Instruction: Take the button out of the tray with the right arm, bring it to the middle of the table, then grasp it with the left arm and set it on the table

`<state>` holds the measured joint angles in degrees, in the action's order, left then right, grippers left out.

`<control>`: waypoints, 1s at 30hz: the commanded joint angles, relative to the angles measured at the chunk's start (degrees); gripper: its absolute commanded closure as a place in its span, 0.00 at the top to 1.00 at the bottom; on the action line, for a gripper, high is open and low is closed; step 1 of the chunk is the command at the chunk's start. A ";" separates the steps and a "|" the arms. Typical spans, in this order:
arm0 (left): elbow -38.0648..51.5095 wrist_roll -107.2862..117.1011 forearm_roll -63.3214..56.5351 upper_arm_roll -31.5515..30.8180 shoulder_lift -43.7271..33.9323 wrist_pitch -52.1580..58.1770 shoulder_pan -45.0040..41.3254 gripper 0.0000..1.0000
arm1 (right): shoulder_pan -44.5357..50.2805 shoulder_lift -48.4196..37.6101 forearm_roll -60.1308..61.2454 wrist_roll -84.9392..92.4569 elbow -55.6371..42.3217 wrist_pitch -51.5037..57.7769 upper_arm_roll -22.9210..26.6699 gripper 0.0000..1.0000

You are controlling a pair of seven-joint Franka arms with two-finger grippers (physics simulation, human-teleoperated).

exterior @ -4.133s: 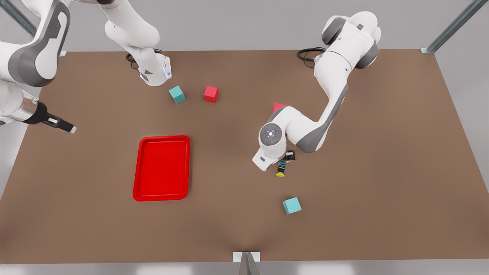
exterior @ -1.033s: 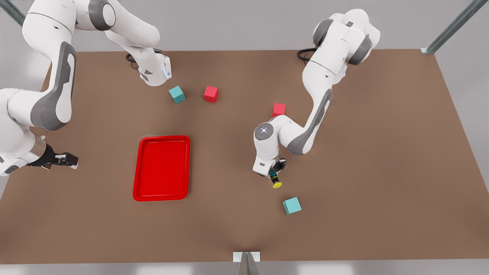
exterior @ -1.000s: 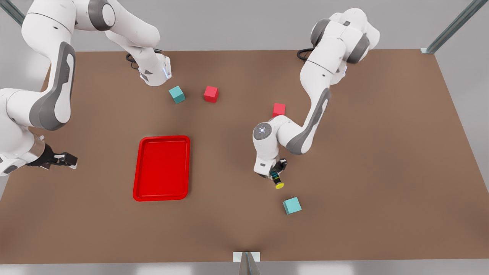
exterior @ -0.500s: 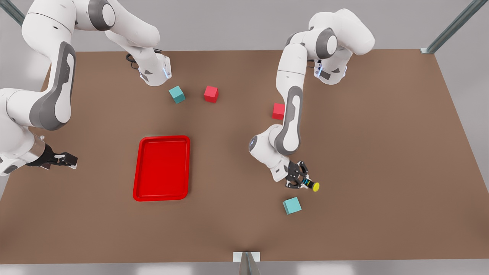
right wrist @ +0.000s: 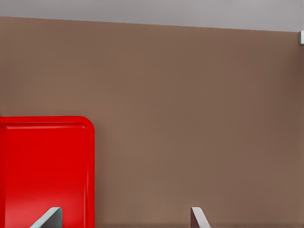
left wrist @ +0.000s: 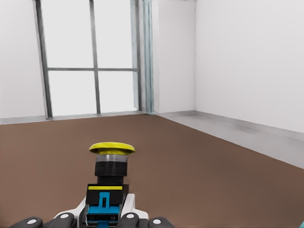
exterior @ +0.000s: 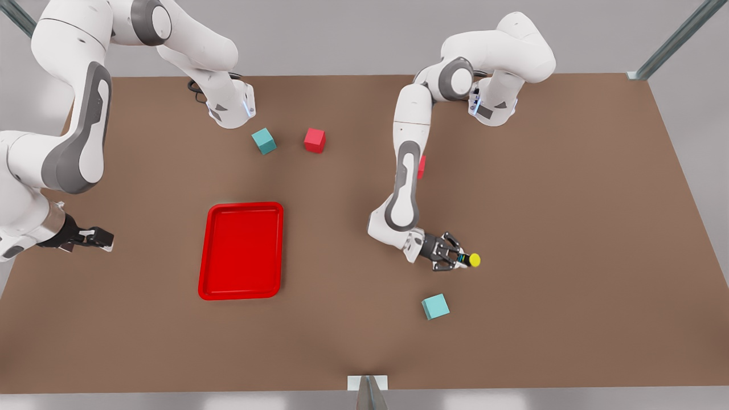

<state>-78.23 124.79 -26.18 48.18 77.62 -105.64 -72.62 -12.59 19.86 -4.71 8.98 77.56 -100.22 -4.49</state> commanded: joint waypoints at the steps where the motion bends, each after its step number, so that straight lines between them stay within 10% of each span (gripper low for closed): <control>1: 0.01 14.25 -0.01 -0.19 0.60 1.84 -0.33 0.41 | -0.07 0.01 0.06 -0.10 -0.04 0.02 -0.08 1.00; 30: 0.62 13.29 1.39 -4.06 0.69 2.72 -1.65 0.41 | 2.48 -0.08 3.31 -0.28 -1.44 3.28 -0.61 1.00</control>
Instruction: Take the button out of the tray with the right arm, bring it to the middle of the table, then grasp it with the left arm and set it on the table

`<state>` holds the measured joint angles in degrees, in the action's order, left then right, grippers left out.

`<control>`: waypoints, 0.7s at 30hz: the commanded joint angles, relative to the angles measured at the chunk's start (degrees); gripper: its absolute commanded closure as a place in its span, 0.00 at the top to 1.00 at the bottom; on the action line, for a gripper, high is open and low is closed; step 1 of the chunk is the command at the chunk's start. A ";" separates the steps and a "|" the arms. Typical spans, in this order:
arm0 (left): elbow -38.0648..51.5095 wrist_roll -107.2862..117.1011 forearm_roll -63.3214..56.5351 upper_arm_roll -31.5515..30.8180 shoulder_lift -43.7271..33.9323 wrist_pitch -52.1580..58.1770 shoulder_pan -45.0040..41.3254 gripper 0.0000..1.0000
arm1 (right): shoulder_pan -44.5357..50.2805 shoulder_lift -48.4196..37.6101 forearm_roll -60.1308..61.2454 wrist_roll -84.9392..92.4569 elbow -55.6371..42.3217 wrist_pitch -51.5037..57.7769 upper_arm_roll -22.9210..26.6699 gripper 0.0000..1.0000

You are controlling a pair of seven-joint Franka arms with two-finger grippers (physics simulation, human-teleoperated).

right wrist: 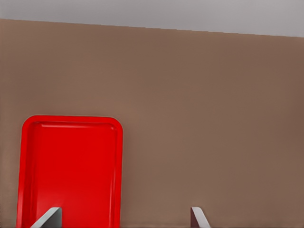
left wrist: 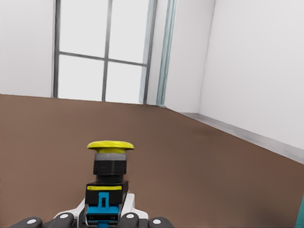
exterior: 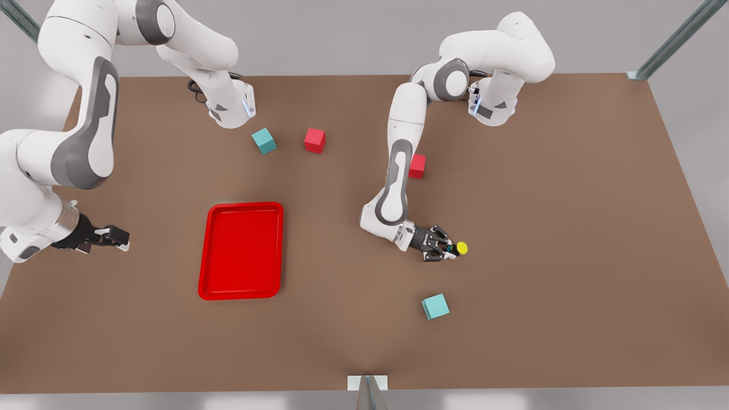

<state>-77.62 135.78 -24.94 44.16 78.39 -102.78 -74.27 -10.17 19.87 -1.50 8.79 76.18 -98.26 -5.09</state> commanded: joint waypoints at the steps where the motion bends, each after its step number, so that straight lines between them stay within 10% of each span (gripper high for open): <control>1: 0.02 2.30 0.15 -0.04 -0.08 -0.05 -0.08 0.41 | -0.12 -0.01 0.18 -0.09 -0.06 1.31 0.08 1.00; 16: 0.19 2.21 1.65 -0.12 -0.08 0.30 -1.23 0.45 | 0.06 0.70 0.09 -2.37 -0.06 0.61 0.08 1.00; 19: 0.19 2.12 1.56 -0.12 -0.17 0.39 -1.31 0.61 | 0.06 0.70 0.18 -2.37 -0.06 0.61 0.08 1.00; 21: 0.28 1.59 1.56 -0.12 -0.17 0.30 -1.31 1.00 | 0.06 0.61 0.18 -2.28 -0.15 0.87 0.08 1.00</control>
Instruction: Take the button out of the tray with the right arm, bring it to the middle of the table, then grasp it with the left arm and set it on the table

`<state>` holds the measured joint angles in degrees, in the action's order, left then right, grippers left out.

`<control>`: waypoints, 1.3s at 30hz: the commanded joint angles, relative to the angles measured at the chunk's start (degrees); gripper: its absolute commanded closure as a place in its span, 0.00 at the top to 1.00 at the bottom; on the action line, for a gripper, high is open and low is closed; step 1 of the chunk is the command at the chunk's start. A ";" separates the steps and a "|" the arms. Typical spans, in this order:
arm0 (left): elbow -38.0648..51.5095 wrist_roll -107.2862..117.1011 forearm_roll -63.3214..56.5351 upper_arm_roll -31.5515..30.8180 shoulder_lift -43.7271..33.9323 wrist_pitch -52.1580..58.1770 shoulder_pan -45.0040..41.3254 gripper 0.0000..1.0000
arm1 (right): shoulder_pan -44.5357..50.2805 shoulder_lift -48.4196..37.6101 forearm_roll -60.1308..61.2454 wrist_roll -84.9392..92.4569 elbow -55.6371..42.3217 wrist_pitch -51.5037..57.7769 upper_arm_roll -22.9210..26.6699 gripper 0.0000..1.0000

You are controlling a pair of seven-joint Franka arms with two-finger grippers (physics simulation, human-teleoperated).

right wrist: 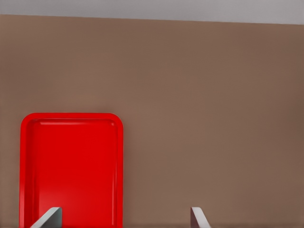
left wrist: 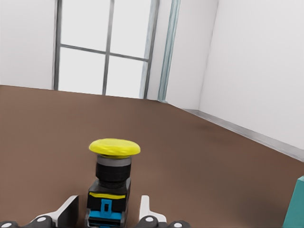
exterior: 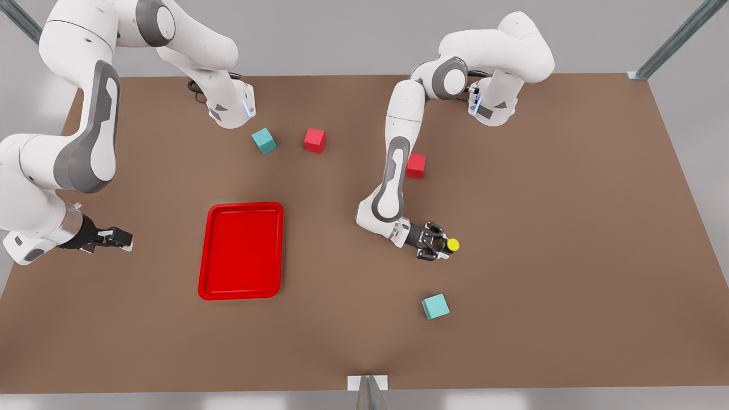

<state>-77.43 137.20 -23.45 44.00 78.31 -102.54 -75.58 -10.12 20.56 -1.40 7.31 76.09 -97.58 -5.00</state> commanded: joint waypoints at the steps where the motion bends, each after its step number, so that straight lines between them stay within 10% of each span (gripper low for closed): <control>1: 0.09 -0.18 0.16 0.03 -0.09 0.14 -0.01 1.00 | 0.01 -0.17 0.08 -0.80 -0.07 0.28 -0.01 1.00; 13: -0.09 -3.43 2.88 -5.24 -10.46 8.67 -6.77 1.00 | 0.01 -0.08 -0.01 -0.80 0.02 0.02 -0.01 1.00; 17: -0.18 -28.74 12.81 -5.15 -41.39 13.50 1.22 1.00 | 0.01 0.01 -0.01 -0.80 0.02 -0.07 -0.01 1.00; 22: 0.00 -57.99 18.87 -4.54 -57.13 15.52 15.63 1.00 | 0.01 0.45 -0.01 -0.89 0.02 -0.07 -0.01 1.00; 24: 0.09 -102.63 23.36 -4.80 -62.49 18.25 15.99 1.00 | 0.01 0.36 0.08 -0.89 0.02 0.11 -0.01 1.00; 26: 0.62 -133.59 23.54 -4.45 -62.49 15.97 16.25 1.00 | 0.01 0.45 0.17 -0.89 0.02 0.11 -0.01 1.00; 39: -1.67 -151.35 36.37 -4.54 -64.78 15.70 42.88 1.00 | 0.10 1.85 0.34 -1.33 -0.07 -0.24 -0.01 1.00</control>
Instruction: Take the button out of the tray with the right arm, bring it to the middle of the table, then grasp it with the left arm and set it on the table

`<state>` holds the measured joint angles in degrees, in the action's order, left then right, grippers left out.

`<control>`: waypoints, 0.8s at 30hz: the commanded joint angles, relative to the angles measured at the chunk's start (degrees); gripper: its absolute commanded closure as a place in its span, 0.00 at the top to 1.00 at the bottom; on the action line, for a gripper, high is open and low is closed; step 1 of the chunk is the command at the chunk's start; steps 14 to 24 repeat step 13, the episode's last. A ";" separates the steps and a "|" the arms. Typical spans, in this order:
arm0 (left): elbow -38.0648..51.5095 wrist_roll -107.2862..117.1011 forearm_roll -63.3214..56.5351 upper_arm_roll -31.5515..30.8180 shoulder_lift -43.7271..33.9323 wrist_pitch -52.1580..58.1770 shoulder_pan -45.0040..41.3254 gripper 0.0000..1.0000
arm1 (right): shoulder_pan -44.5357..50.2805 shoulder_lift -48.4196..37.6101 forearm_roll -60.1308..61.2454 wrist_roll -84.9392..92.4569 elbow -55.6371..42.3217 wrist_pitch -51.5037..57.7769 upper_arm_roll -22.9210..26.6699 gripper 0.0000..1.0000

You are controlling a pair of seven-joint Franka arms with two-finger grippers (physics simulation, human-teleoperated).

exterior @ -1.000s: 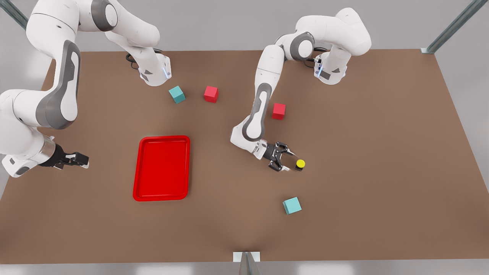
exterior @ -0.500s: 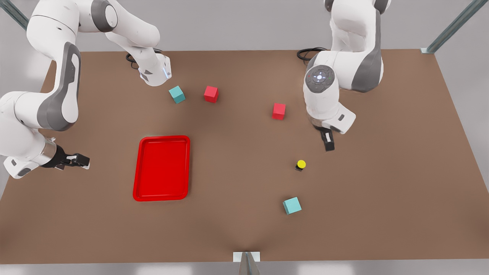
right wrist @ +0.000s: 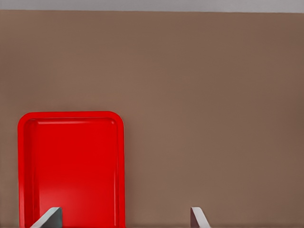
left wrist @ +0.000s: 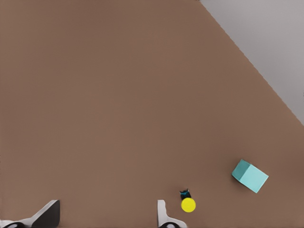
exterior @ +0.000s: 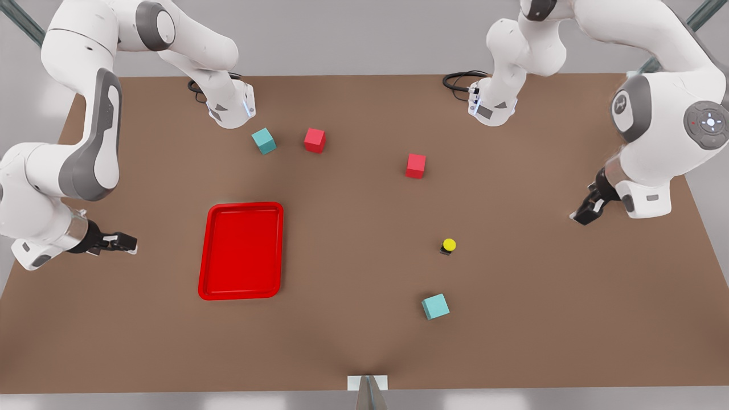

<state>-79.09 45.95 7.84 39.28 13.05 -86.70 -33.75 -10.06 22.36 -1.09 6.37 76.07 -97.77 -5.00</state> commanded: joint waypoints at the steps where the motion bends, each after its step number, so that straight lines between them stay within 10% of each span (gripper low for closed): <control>1: 0.34 -60.01 5.35 0.10 0.48 -0.13 2.55 1.00 | 0.05 0.05 0.04 -0.40 -0.05 -0.14 -0.01 1.00; 2: 0.34 -60.01 5.43 0.01 0.31 -0.05 4.57 1.00 | 0.05 0.05 0.13 -0.83 -0.05 -0.05 -0.01 1.00; 4: -0.09 -54.30 -0.45 -33.12 -4.52 1.36 29.27 1.00 | 0.57 0.05 0.04 -1.19 -0.05 -0.14 -0.01 1.00; 5: -13.78 -54.39 -3.35 -33.57 -12.42 -11.01 29.36 1.00 | 0.49 0.14 0.04 -1.10 -0.05 -0.14 -0.01 1.00; 24: -13.98 -53.95 -5.82 -36.55 -12.17 -7.25 29.01 1.00 | 0.40 0.58 -0.05 -1.10 -0.05 -0.41 -0.01 1.00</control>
